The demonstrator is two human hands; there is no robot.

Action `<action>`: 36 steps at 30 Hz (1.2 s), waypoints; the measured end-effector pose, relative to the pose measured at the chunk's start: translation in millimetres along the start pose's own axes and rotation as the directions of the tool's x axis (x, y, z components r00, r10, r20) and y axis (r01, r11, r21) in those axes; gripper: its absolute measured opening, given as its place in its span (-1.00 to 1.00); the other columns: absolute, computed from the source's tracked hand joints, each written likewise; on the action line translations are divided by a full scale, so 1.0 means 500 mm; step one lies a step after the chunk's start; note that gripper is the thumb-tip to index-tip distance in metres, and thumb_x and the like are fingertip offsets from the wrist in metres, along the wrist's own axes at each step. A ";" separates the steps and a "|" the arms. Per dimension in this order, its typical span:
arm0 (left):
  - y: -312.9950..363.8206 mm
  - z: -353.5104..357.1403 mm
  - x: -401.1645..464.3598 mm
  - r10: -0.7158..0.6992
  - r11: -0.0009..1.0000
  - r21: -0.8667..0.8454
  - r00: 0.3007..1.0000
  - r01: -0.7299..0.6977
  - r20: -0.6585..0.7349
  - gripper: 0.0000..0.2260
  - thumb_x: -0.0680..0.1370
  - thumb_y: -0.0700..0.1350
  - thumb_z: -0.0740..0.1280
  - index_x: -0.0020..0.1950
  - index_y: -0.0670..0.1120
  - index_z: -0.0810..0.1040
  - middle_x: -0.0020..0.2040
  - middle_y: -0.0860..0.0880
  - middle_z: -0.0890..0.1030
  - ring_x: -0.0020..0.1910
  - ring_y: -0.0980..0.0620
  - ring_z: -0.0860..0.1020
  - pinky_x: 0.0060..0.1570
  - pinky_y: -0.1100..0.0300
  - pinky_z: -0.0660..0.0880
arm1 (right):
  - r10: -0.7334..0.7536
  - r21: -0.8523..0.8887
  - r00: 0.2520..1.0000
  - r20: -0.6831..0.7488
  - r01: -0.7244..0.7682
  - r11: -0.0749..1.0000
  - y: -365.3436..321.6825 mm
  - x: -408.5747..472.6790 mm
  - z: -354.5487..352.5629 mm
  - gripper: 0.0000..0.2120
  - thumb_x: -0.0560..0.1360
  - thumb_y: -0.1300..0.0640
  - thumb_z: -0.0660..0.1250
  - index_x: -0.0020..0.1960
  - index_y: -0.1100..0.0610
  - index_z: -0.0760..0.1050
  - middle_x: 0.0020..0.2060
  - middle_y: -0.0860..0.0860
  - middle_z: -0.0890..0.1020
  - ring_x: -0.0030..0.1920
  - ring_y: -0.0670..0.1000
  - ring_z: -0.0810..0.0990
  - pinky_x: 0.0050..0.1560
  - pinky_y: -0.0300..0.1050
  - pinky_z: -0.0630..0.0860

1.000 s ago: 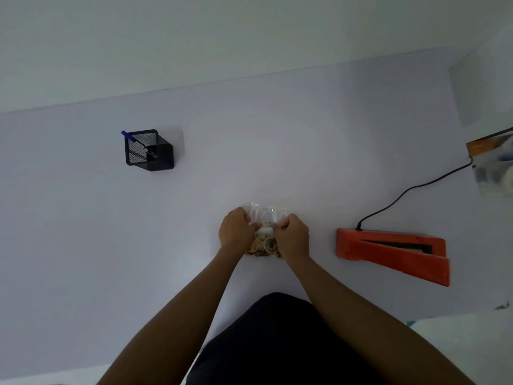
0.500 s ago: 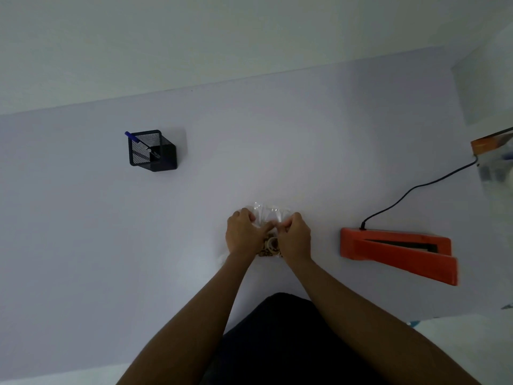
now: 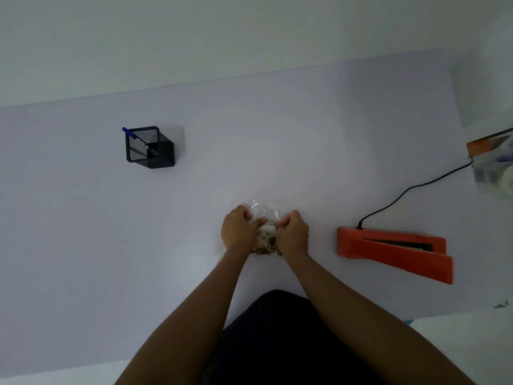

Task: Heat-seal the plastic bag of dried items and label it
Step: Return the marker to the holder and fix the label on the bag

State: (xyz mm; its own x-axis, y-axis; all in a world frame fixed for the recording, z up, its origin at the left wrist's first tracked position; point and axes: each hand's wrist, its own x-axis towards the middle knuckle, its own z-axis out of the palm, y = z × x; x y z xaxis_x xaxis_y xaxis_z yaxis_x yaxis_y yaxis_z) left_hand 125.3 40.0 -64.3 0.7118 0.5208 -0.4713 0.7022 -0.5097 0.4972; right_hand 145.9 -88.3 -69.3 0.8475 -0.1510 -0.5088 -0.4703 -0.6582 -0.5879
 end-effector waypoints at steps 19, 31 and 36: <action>0.007 -0.026 0.000 -0.041 0.999 0.010 0.998 0.040 0.046 -0.69 0.38 0.16 0.51 -0.26 -0.02 0.48 -0.37 0.10 0.55 -0.35 0.08 0.53 -0.40 0.22 0.38 | 0.131 0.006 0.990 0.051 -0.132 0.991 -0.036 0.000 -0.005 -0.68 0.44 -0.05 0.49 -0.10 0.15 0.44 -0.24 0.00 0.56 -0.22 0.05 0.58 -0.19 -0.04 0.52; -0.007 -0.047 0.009 0.066 0.996 0.042 0.985 -0.074 0.161 -0.79 0.49 0.02 0.46 -0.17 -0.06 0.51 -0.27 0.04 0.58 -0.28 0.02 0.55 -0.37 0.23 0.39 | 0.022 0.085 0.999 0.033 -0.025 0.996 -0.012 -0.003 -0.019 -0.81 0.49 0.22 0.44 -0.20 0.15 0.42 -0.32 -0.01 0.54 -0.30 0.00 0.52 -0.25 -0.16 0.40; -0.050 -0.073 -0.031 0.031 0.998 -0.061 0.995 -0.025 0.096 -0.77 0.59 0.04 0.33 -0.15 -0.08 0.46 -0.25 0.01 0.57 -0.27 0.03 0.54 -0.29 0.17 0.47 | 0.073 0.128 0.997 0.011 -0.074 0.989 0.033 -0.038 -0.062 -0.77 0.57 0.05 0.36 -0.15 0.18 0.48 -0.33 -0.05 0.53 -0.32 -0.08 0.48 -0.26 -0.17 0.37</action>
State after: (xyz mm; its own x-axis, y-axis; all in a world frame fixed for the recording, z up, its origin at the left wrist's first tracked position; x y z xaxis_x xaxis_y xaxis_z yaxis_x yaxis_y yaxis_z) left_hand 96.3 69.8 -42.7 0.7318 0.4365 -0.5233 0.6814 -0.4798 0.5527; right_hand 129.9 -119.3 -49.7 0.8081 -0.1907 -0.5573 -0.5592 -0.5457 -0.6241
